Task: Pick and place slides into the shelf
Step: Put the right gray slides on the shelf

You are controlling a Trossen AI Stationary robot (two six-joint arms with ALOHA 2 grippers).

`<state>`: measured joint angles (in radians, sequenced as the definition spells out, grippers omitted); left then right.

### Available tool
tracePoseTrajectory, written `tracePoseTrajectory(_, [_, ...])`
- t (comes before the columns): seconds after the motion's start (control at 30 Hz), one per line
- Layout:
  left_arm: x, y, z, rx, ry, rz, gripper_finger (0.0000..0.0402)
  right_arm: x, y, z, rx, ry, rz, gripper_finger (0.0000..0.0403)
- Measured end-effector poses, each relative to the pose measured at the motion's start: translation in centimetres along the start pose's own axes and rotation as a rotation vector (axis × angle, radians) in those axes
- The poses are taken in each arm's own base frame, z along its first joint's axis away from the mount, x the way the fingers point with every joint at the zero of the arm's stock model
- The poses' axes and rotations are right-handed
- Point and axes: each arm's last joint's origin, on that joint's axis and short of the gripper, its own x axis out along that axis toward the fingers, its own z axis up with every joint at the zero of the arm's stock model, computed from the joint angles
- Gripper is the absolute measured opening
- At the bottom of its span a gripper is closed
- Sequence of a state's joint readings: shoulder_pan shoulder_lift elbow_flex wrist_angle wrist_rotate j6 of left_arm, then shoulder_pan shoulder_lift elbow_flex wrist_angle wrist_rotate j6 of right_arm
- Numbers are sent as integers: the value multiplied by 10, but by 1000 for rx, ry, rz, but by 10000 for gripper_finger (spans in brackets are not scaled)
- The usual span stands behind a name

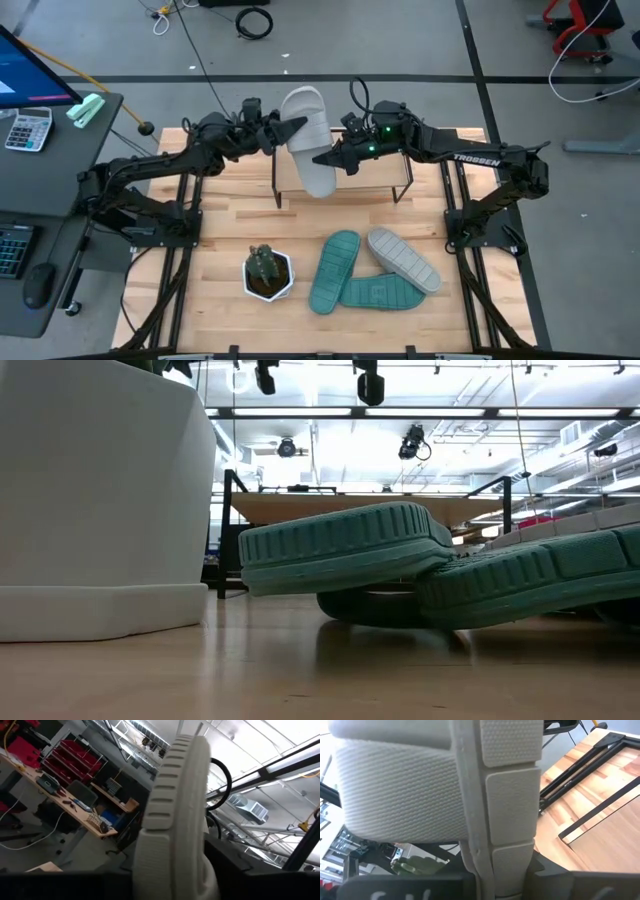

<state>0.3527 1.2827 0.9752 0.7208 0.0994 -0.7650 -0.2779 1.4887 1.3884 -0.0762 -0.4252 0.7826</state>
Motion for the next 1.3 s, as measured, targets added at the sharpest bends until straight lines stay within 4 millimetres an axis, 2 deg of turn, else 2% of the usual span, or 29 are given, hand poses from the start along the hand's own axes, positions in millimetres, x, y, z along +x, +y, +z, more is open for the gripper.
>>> tracePoseTrajectory(0.1, [0,1,1,1,-1,2,119,0,0,0,-11,1,3,73])
tracePoseTrajectory(0.37, [-1,5,5,13,-5,10,85,-2,3,-1,-21,48,61,214])
tracePoseTrajectory(0.53, [-2,11,9,5,-11,35,94,-2,3,-2,-15,84,83,262])
tracePoseTrajectory(0.7, [-5,22,13,4,25,110,88,-2,-1,-6,-10,137,65,270])
tracePoseTrajectory(0.87, [-14,40,27,-3,80,170,89,-5,0,-9,-27,175,71,263])
tracePoseTrajectory(1.07, [-26,69,49,16,76,271,97,-30,17,-12,-83,229,100,258])
tracePoseTrajectory(1.3, [-39,89,59,-8,151,350,83,-66,34,-14,-147,192,26,250])
